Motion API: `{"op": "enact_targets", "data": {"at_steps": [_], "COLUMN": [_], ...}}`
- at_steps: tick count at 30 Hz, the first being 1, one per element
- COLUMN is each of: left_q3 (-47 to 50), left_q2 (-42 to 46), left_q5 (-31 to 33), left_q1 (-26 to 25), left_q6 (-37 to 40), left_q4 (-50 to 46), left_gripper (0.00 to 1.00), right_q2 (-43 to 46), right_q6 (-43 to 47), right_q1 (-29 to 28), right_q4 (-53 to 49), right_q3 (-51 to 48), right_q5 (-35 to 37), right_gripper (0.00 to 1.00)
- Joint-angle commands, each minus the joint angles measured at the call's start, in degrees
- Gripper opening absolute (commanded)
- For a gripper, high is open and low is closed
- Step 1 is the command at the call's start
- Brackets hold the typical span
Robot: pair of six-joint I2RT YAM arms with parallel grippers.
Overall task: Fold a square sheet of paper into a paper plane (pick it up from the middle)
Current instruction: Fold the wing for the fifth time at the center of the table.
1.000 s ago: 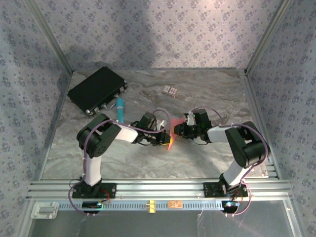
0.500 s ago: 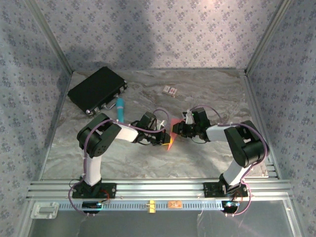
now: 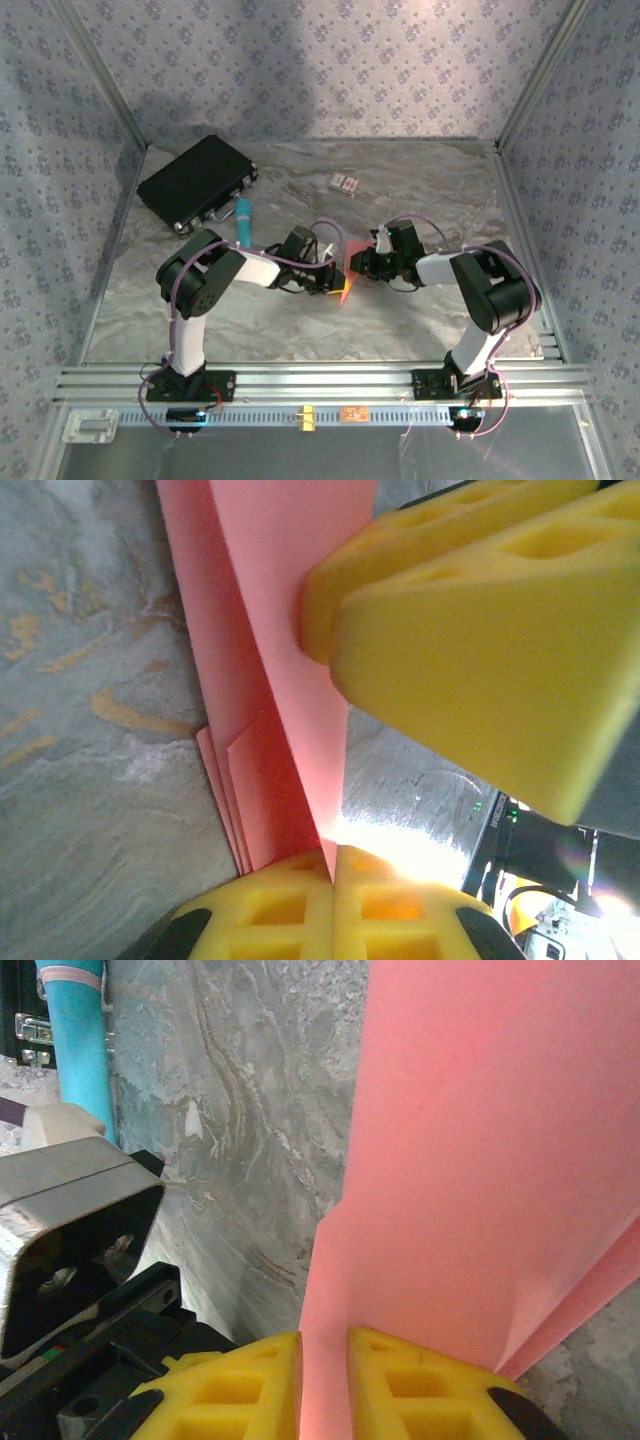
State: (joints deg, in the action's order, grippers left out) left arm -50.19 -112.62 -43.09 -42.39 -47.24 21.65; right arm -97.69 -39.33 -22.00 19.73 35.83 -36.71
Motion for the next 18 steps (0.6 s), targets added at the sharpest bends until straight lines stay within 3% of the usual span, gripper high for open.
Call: {"op": "enact_targets", "data": {"at_steps": [1,6,12,18], "left_q3": [0.27,0.44,0.28,-0.47], "left_q2": [-2.6,-2.51,-0.88,0.31], "left_q5": [2.74,2.87,2.02,0.14], "left_q1": [0.56,0.7,0.51,-1.19], "left_q6": [0.79,0.9,3.51,6.36], "left_q4": [-5.35,-5.48,-8.81,-13.31], "left_gripper": [0.0,0.0,0.13,0.11], "right_q2": [-1.49,-2.98,-3.88,-3.69], "right_q6": [1.09,1.19,0.53,0.47], "right_q1": [0.36,0.43,0.5,0.37], "right_q4": [-0.48,-2.45,-3.07,-4.31], "right_q3": [0.64,0.6,-0.37,-0.14], "right_q5": [1.21,2.64,3.55,4.18], "right_gripper": [0.2,0.2,0.19,0.19]}}
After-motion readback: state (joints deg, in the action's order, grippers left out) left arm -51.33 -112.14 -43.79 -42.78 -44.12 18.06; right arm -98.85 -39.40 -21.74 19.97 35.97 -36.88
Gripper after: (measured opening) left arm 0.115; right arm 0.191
